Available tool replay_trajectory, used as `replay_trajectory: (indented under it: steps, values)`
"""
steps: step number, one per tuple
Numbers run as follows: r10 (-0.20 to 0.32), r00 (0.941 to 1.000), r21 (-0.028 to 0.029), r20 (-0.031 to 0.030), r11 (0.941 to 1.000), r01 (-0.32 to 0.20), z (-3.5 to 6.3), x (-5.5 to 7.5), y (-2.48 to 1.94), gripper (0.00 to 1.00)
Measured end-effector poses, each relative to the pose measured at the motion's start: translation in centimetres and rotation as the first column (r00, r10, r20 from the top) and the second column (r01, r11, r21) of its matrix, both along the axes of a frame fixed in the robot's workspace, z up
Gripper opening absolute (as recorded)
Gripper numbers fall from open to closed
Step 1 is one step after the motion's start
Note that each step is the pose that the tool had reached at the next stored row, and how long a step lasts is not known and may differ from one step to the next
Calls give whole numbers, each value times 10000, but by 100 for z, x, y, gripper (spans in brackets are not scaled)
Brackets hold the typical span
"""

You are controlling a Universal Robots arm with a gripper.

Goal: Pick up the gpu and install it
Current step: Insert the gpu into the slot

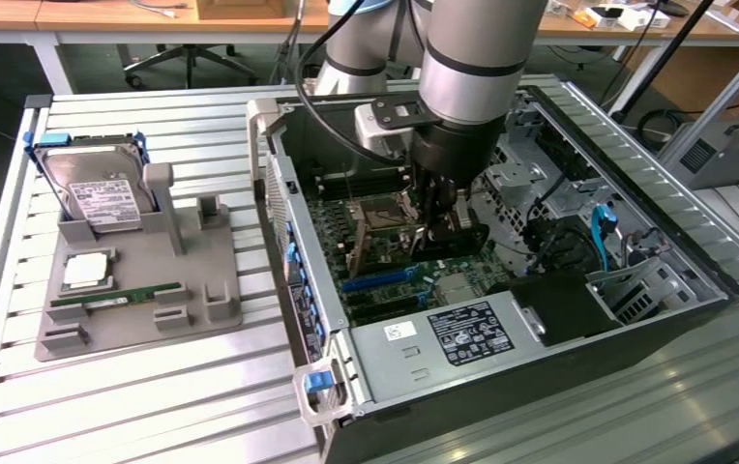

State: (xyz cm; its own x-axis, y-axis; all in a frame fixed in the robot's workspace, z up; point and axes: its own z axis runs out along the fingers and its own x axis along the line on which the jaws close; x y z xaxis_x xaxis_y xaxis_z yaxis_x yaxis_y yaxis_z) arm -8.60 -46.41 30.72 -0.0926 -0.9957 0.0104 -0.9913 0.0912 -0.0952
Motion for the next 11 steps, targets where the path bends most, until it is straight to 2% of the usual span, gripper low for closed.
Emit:
replay_trajectory:
  steps: [11]
  values:
    - [0,10000,-1,0,10000,0,-22,-14,0,27]
